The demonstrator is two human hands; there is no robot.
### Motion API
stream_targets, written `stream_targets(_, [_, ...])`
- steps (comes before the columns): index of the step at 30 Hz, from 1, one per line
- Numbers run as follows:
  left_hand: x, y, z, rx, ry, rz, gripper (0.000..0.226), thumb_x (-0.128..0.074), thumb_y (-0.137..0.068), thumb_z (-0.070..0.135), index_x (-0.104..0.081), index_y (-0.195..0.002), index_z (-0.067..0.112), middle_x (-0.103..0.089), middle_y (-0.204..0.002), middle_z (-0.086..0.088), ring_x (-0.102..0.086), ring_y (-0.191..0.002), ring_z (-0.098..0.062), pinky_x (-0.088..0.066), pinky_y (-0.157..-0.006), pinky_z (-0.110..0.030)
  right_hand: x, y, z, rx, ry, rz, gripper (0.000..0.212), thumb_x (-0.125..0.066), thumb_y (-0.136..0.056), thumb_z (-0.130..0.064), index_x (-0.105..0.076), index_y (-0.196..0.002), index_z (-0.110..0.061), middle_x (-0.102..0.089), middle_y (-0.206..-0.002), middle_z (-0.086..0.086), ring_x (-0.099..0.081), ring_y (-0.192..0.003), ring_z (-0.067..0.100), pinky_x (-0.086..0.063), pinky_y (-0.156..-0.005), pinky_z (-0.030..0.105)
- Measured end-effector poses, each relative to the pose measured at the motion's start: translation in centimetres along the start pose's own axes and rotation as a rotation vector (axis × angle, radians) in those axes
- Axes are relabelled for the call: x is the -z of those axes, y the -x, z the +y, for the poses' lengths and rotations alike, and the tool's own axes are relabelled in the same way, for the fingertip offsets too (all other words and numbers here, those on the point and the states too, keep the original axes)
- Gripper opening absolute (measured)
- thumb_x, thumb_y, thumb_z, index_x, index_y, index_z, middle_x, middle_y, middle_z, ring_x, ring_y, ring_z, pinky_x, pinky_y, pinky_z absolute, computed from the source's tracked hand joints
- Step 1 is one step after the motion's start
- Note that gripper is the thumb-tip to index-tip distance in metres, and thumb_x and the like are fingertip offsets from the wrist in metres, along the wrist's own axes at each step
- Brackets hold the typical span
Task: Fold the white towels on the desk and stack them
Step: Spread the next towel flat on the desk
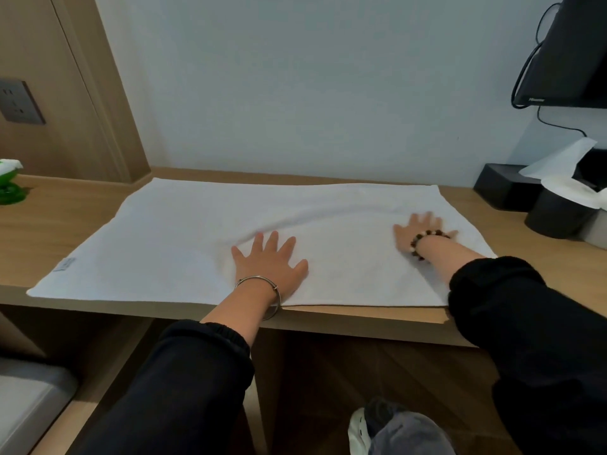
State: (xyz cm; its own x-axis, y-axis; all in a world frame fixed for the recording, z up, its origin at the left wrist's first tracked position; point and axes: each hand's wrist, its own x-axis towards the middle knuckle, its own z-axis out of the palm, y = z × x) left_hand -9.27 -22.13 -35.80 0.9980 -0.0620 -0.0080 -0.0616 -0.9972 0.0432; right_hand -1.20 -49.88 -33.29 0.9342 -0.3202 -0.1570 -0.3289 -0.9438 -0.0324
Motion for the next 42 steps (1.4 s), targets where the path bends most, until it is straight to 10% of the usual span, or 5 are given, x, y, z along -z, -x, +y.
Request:
stream_targets(5, [0.0,-0.1,0.0,0.009,-0.011,-0.003,0.062,-0.011,-0.092,0.061,-0.001,-0.149,0.038,0.005,-0.159,0.006,0.007,-0.146,-0.022,-0.002,-0.112,-0.062,-3.4,5.7,-6.7,0.518,0.038,-0.017,0.063,-0.012,-0.095,-0.058,-0.001,-0.151,-0.031,0.008,-0.16,-0.003,0.005,-0.146,0.023,-0.001,-0.112,0.058])
stream_targets(16, [-0.2,0.0,0.0,0.026,0.013,0.04,0.059,-0.011,-0.095,0.055,-0.005,-0.15,0.034,0.001,-0.16,0.004,0.005,-0.146,-0.02,-0.004,-0.112,-0.062,-2.3,6.4,2.7,-0.05,-0.076,0.003,0.063,-0.011,-0.097,-0.054,0.005,-0.152,-0.026,0.013,-0.159,0.002,0.008,-0.146,0.025,0.001,-0.115,0.056])
stream_targets(22, [-0.2,0.2,-0.3,0.019,0.025,0.08,0.053,-0.015,-0.098,0.044,-0.013,-0.15,0.032,-0.007,-0.159,0.003,-0.002,-0.146,-0.021,-0.006,-0.112,-0.06,-3.6,9.5,-4.9,0.392,-0.024,0.01,0.059,-0.01,-0.098,-0.051,0.005,-0.151,-0.029,0.013,-0.159,0.0,0.008,-0.146,0.026,0.002,-0.115,0.053])
stream_targets(33, [0.6,2.0,-11.3,0.237,-0.02,-0.042,0.058,-0.009,-0.096,0.057,0.0,-0.15,0.037,0.005,-0.159,0.007,0.002,-0.146,-0.021,-0.002,-0.114,-0.056,-3.4,10.3,-4.5,0.361,-0.022,-0.001,0.056,-0.01,-0.099,-0.046,-0.001,-0.152,-0.031,0.011,-0.159,-0.003,0.007,-0.146,0.023,0.0,-0.117,0.051])
stream_targets(42, [5.3,-1.3,-11.6,0.148,0.156,-0.236,0.051,-0.023,-0.103,0.04,-0.039,-0.141,0.01,-0.037,-0.149,-0.009,-0.035,-0.134,-0.026,-0.026,-0.11,-0.036,0.6,9.4,-12.7,0.471,0.079,0.007,0.052,-0.027,-0.098,-0.035,-0.024,-0.145,-0.014,-0.019,-0.153,0.01,-0.02,-0.139,0.029,-0.021,-0.111,0.048])
